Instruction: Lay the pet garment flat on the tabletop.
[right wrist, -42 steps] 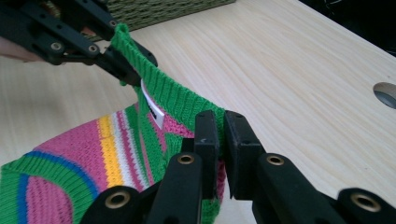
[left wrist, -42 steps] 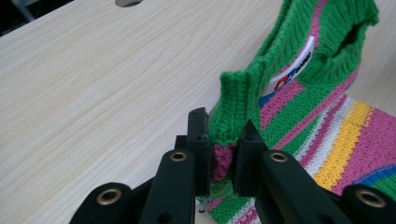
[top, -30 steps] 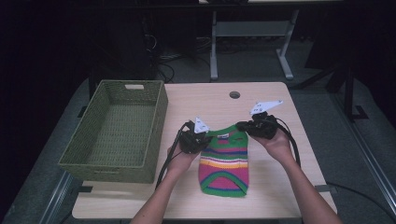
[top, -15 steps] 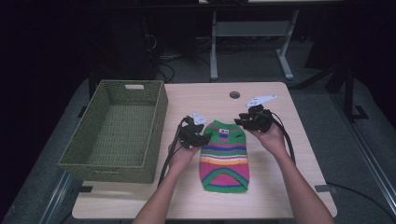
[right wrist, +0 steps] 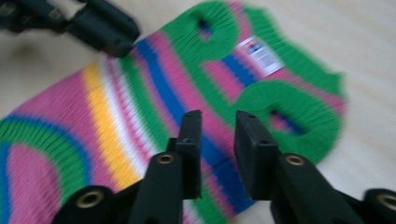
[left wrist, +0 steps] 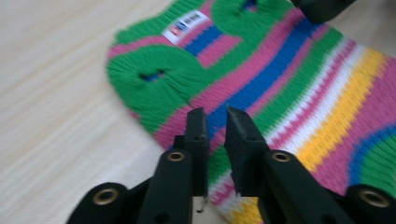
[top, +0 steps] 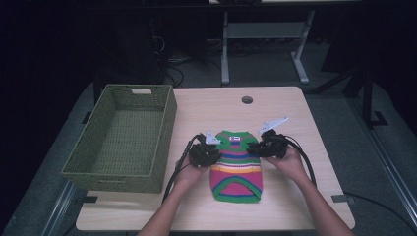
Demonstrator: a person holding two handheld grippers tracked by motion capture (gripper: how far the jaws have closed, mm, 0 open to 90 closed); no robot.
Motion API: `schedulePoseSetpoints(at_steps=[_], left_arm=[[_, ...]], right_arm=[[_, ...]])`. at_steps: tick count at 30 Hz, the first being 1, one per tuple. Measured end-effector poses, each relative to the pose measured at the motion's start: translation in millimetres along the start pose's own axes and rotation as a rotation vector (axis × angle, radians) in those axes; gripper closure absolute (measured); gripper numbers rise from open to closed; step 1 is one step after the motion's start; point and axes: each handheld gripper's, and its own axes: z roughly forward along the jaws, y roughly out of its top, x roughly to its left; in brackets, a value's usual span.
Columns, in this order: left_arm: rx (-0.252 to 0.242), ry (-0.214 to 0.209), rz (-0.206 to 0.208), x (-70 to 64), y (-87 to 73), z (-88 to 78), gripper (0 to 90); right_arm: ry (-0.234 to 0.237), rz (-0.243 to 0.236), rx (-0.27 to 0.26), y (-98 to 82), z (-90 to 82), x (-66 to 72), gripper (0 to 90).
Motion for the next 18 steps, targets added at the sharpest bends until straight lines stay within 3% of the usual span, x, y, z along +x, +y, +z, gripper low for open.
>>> schedulePoseSetpoints(at_steps=[4, 6, 10, 15, 18], left_arm=[[0.023, -0.02, 0.021, -5.9, -1.9, 3.3, 81.0], [0.038, -0.017, 0.033, -7.6, -2.1, 6.2, 81.0], [0.039, -0.013, 0.036, -7.0, -1.3, 11.4, 80.8], [0.022, -0.004, 0.002, -3.6, 0.7, 16.1, 79.5], [0.024, 0.027, 0.012, -5.7, 2.5, 15.6, 78.1]], right_arm=[[0.021, -0.038, 0.041, -7.0, 2.6, 10.9, 75.8], [0.003, -0.053, 0.068, -7.1, 5.1, 12.5, 75.6], [-0.006, -0.034, 0.087, -7.9, 12.1, 7.9, 74.8], [-0.001, 0.017, 0.034, -9.4, 16.3, -6.5, 72.7], [0.013, 0.048, 0.013, -10.4, 16.9, -10.0, 70.1]])
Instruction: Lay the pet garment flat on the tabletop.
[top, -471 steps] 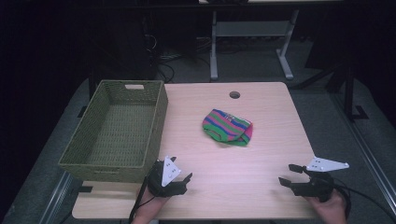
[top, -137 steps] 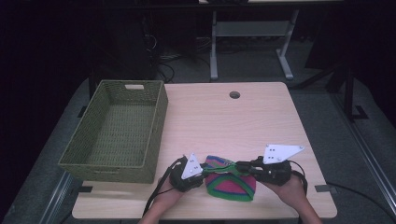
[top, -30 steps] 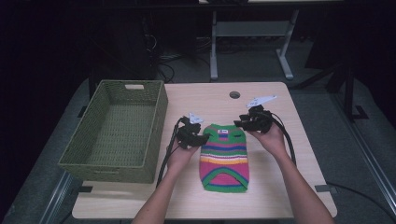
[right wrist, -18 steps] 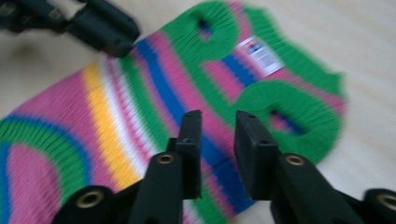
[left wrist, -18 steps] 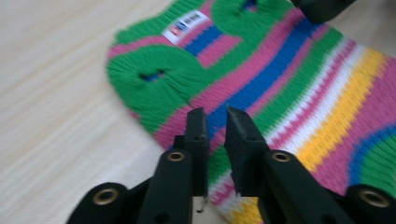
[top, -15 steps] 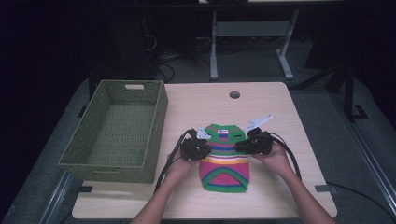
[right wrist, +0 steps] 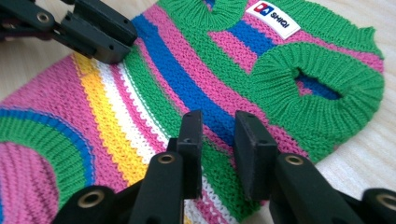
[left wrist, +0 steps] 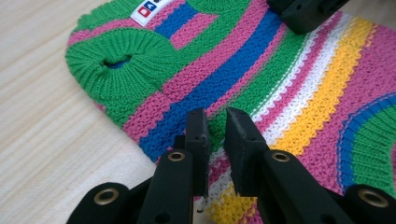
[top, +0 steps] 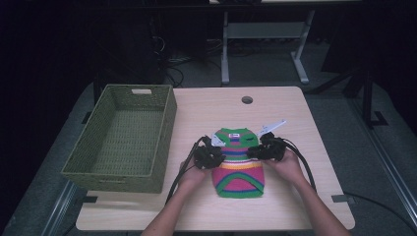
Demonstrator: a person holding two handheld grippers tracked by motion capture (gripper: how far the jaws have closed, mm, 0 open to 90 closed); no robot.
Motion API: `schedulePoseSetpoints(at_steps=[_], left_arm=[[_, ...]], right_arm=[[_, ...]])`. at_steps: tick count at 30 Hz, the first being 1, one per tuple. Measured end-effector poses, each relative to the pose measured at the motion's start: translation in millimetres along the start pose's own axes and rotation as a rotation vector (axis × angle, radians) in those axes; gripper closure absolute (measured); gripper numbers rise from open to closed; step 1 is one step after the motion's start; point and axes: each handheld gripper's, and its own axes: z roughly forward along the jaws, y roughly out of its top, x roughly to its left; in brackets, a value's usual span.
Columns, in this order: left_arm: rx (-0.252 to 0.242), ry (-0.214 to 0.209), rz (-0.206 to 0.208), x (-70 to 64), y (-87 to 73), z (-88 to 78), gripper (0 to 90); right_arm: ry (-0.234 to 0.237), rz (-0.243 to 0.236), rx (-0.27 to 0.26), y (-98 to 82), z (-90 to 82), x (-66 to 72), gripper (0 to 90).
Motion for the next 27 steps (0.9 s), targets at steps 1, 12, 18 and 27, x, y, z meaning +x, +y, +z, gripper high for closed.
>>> schedulePoseSetpoints(at_steps=[1, 12, 18, 27], left_arm=[[0.0, 0.0, 0.0, 0.0, 0.0, 0.0, 77.2], [-0.065, 0.031, -0.044, 6.4, 0.1, -17.8, 68.8], [-0.09, 0.026, -0.097, 11.5, -2.3, -22.4, 60.2], [-0.108, 0.014, -0.142, 17.2, -7.7, -27.9, 53.2]], right_arm=[[0.0, 0.0, 0.0, 0.0, 0.0, 0.0, 70.1], [0.056, -0.002, -0.056, -0.7, -14.7, 4.1, 55.9], [0.055, -0.009, -0.06, 0.4, -23.3, 6.2, 49.1], [0.053, 0.024, -0.068, -4.7, -32.9, 1.3, 41.4]])
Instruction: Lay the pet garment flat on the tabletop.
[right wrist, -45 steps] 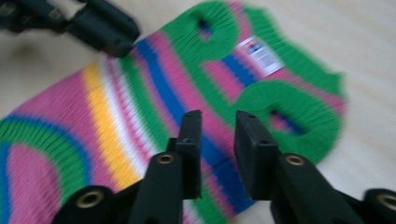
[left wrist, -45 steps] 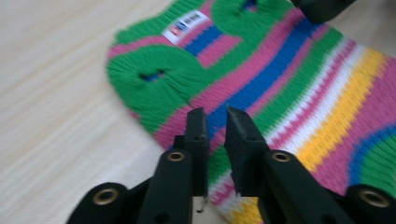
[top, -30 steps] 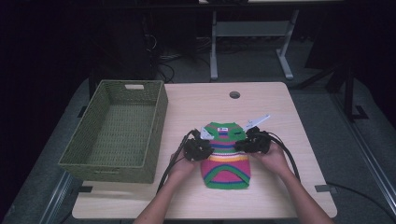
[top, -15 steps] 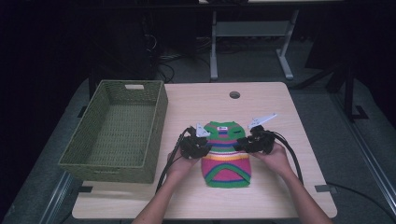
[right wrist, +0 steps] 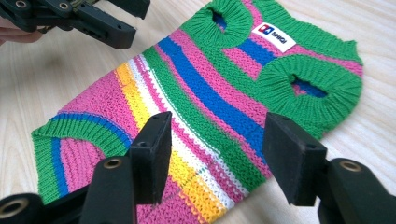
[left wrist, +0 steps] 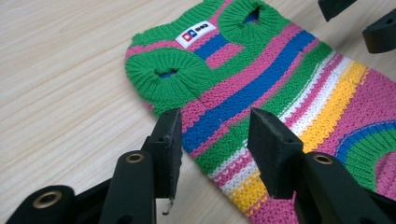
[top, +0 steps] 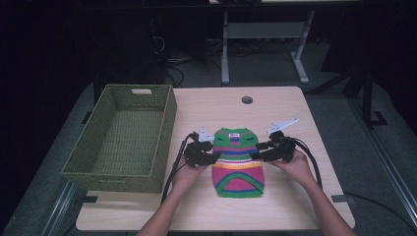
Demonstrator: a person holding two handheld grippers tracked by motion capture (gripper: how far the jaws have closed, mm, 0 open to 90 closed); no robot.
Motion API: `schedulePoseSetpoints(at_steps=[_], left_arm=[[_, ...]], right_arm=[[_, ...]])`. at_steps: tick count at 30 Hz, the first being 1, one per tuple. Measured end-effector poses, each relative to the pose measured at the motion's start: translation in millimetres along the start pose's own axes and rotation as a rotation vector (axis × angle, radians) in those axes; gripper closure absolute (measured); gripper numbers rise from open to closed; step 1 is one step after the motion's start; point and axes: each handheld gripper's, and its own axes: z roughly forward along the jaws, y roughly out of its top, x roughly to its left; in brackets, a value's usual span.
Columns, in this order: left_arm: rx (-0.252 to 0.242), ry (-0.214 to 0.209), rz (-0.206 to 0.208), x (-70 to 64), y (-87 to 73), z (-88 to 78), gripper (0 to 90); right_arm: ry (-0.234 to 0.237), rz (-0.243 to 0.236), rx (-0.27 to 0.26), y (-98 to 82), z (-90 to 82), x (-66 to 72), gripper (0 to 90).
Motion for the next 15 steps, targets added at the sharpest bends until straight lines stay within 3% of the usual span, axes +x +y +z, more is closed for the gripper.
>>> schedulePoseSetpoints(at_steps=[15], left_arm=[[-0.004, 0.022, 0.009, 1.8, -10.6, -11.5, 46.6]], right_arm=[[-0.024, 0.011, -0.018, -12.3, -9.9, -2.8, 37.6]])
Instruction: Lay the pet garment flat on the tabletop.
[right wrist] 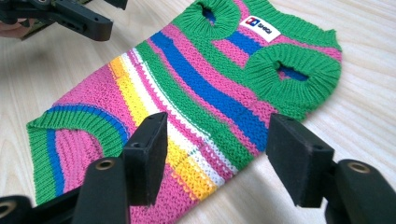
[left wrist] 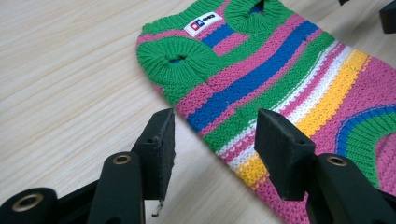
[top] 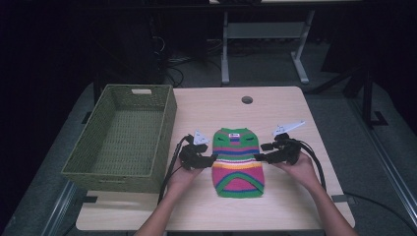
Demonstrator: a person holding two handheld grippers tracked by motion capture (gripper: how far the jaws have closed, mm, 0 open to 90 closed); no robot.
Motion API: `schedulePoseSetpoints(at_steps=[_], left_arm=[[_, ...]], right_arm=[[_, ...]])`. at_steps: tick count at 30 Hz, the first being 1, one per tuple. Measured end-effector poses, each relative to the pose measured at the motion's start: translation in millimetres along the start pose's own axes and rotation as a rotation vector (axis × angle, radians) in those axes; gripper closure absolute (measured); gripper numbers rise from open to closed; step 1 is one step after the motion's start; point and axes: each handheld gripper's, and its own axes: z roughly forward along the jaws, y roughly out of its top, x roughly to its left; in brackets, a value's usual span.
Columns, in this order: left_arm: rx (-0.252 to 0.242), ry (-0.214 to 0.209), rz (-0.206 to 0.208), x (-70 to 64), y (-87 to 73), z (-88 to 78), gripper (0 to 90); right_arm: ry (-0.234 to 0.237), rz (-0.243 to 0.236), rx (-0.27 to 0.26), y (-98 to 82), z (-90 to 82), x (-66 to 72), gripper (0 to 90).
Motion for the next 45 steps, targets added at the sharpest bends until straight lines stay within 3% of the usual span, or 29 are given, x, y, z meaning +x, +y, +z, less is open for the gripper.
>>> schedulePoseSetpoints(at_steps=[16, 25, 36, 40, 45], left_arm=[[-0.013, -0.006, -0.007, -2.2, -8.8, -13.1, 40.6], [-0.004, -0.02, -0.028, 0.4, -15.8, -14.9, 31.4], [0.01, -0.046, 0.041, -18.2, -28.3, -22.5, 28.4], [0.012, -0.047, 0.049, -20.7, -29.8, -25.0, 27.8], [0.009, -0.047, 0.056, -23.0, -32.1, -31.9, 27.7]], right_arm=[[-0.02, -0.004, 0.009, -9.9, -13.4, 6.1, 34.2], [-0.045, 0.015, 0.0, -19.9, -25.4, 7.6, 32.4], [-0.083, 0.027, -0.028, -44.2, -47.2, 10.0, 31.9], [-0.095, 0.019, -0.031, -50.5, -52.5, 11.3, 31.0], [-0.089, 0.049, -0.038, -60.9, -58.9, 10.7, 30.0]])
